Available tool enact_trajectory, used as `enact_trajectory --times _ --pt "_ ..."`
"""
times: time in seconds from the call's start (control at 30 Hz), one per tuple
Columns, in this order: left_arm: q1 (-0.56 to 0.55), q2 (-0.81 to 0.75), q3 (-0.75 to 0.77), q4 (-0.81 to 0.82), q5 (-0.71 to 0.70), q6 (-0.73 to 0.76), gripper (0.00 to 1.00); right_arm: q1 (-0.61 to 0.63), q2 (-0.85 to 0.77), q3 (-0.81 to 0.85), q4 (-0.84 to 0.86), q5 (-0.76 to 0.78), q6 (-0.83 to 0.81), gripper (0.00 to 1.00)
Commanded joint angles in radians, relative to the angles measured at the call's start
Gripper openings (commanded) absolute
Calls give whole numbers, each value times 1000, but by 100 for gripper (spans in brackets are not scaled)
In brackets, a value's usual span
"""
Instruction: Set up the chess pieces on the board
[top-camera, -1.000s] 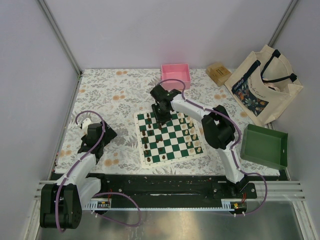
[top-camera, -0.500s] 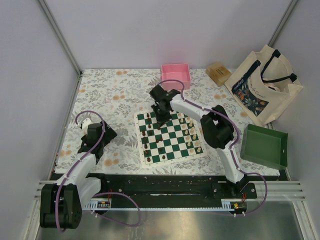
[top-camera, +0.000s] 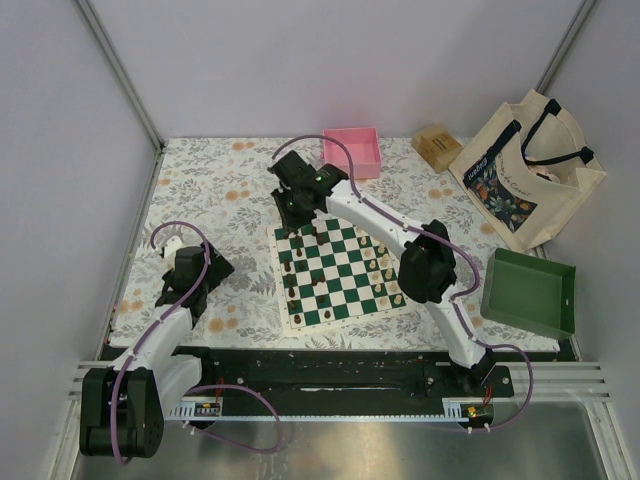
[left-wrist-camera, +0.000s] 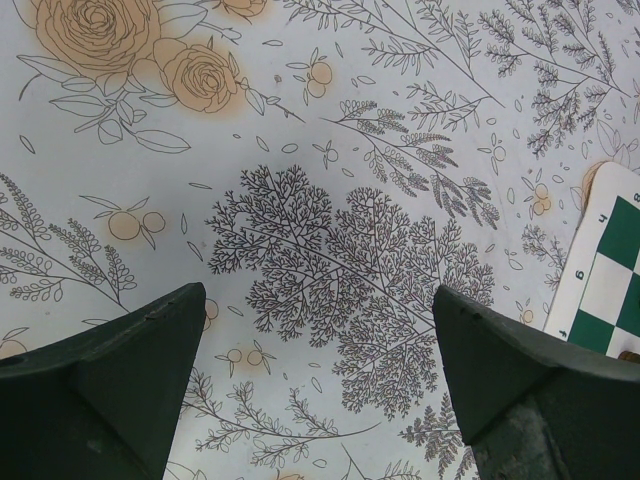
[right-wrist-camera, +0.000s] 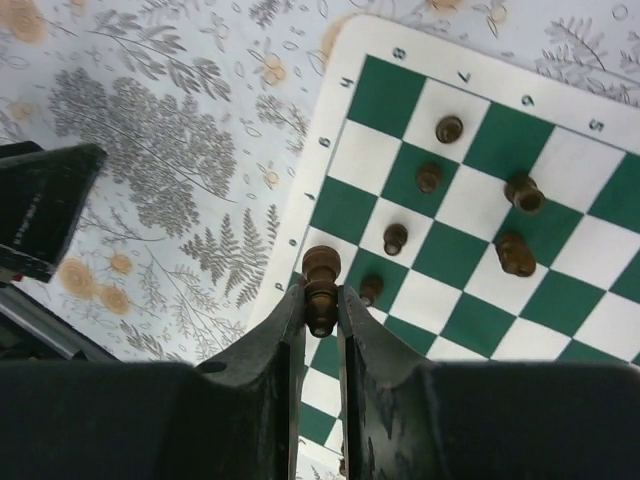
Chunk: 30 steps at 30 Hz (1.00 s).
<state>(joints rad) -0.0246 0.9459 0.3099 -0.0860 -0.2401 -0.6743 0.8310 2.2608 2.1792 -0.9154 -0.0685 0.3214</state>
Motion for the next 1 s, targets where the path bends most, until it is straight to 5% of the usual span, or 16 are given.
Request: enact_trajectory --times 0.0,0.97 --pt "2 -7 31 26 -5 2 99 19 86 114 -52 3 -15 20" --pt "2 -6 31 26 -5 2 99 36 252 223 -53 -28 -1 22"
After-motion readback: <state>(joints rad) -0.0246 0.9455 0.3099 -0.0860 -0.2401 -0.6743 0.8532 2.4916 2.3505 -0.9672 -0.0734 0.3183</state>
